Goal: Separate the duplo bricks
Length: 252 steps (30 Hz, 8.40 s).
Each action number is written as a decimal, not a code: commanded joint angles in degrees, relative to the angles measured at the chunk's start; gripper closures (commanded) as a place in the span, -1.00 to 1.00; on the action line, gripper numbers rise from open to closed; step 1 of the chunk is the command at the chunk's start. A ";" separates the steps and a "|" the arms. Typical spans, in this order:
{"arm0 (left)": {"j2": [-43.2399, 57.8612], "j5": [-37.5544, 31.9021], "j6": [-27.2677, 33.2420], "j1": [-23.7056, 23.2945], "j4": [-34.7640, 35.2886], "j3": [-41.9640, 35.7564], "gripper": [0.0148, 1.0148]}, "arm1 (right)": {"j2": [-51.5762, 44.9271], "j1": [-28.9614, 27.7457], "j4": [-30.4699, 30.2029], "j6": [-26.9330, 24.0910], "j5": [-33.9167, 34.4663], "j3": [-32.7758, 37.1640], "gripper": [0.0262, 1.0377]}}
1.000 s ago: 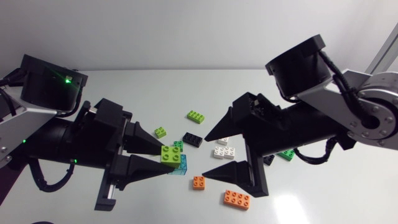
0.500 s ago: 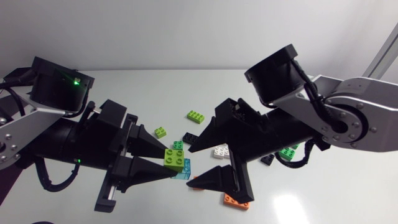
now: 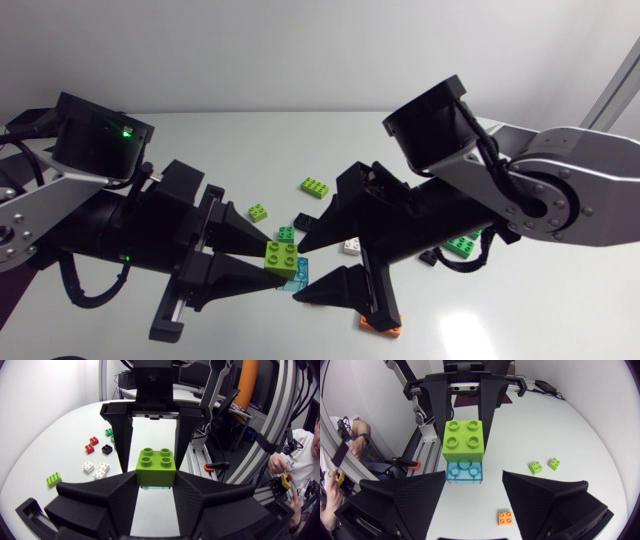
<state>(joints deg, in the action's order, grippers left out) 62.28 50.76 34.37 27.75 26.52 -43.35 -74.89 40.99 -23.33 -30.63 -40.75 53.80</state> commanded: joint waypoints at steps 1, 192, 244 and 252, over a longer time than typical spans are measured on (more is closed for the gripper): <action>1.18 0.92 -1.32 -0.41 -0.24 0.81 0.39 | 0.19 0.76 0.57 1.54 -0.82 0.87 -0.07; 4.25 -29.49 1.05 -22.74 -23.10 13.73 -0.87 | -16.16 -23.33 25.18 -10.06 26.78 -24.45 -0.72; -48.13 -38.46 -7.39 -32.67 0.20 16.63 -0.95 | 54.50 -31.50 -1.36 6.20 42.07 -26.73 -0.92; -57.62 -41.36 -7.12 -32.67 2.13 19.36 -0.95 | 59.07 -31.68 -0.49 5.32 45.41 -29.10 -0.92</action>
<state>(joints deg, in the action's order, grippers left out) 6.52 10.00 28.40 -4.51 28.14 -25.65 -16.80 9.67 -23.88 -25.91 3.81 26.30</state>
